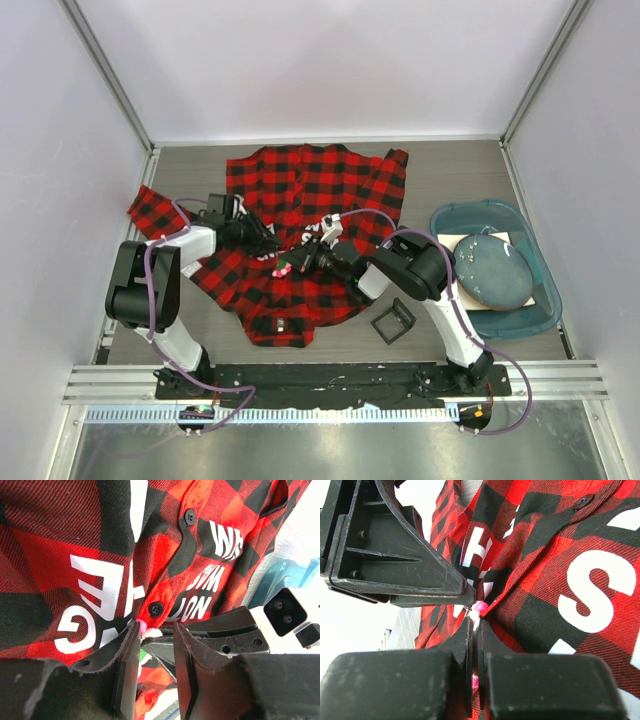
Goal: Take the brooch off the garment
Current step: Open the brooch over the flattened clothing.
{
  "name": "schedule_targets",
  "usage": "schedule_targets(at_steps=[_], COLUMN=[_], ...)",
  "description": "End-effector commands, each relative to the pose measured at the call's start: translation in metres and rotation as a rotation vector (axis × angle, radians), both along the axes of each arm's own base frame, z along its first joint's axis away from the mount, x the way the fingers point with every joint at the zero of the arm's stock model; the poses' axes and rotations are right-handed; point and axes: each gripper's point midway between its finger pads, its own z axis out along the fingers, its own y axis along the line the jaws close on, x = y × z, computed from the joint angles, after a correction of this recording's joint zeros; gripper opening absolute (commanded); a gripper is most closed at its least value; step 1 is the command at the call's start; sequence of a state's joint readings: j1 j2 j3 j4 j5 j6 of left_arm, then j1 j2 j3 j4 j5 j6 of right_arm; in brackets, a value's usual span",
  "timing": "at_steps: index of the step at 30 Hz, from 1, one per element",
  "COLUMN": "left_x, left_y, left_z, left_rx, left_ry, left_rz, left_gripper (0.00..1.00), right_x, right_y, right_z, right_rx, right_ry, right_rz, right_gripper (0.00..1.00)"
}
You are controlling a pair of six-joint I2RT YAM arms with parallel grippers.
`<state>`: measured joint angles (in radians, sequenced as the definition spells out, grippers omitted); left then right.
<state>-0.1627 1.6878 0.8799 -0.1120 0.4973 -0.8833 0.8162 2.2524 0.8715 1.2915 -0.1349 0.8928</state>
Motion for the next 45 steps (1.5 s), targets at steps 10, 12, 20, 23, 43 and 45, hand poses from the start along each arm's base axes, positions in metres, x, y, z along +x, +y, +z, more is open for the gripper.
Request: schedule_targets(at_steps=[10, 12, 20, 23, 43, 45], left_x=[-0.004, -0.002, 0.001, 0.0, -0.01, -0.008], left_y=[-0.012, -0.016, -0.028, -0.029, 0.007, 0.002], left_z=[0.031, 0.037, 0.044, 0.044, 0.043, 0.041], left_rx=[-0.075, -0.086, -0.094, -0.084, 0.162, 0.161], left_ry=[-0.1, -0.115, -0.131, -0.137, -0.165, -0.157], left_rz=[-0.027, -0.022, -0.045, -0.045, -0.025, -0.039], left_gripper=[0.36, 0.37, 0.37, 0.37, 0.39, 0.37], right_x=[0.004, 0.003, 0.003, 0.001, 0.0, 0.0], right_y=[0.003, 0.003, 0.003, 0.003, 0.009, 0.01], right_z=[0.025, 0.024, 0.024, 0.022, 0.014, 0.014], right_rx=[0.045, 0.04, 0.034, 0.038, 0.038, 0.033], right_ry=[-0.092, -0.088, -0.092, -0.084, 0.022, 0.022], right_rz=[0.002, 0.002, -0.001, 0.003, 0.017, 0.018], right_gripper=[0.01, 0.01, 0.01, 0.01, 0.01, 0.01])
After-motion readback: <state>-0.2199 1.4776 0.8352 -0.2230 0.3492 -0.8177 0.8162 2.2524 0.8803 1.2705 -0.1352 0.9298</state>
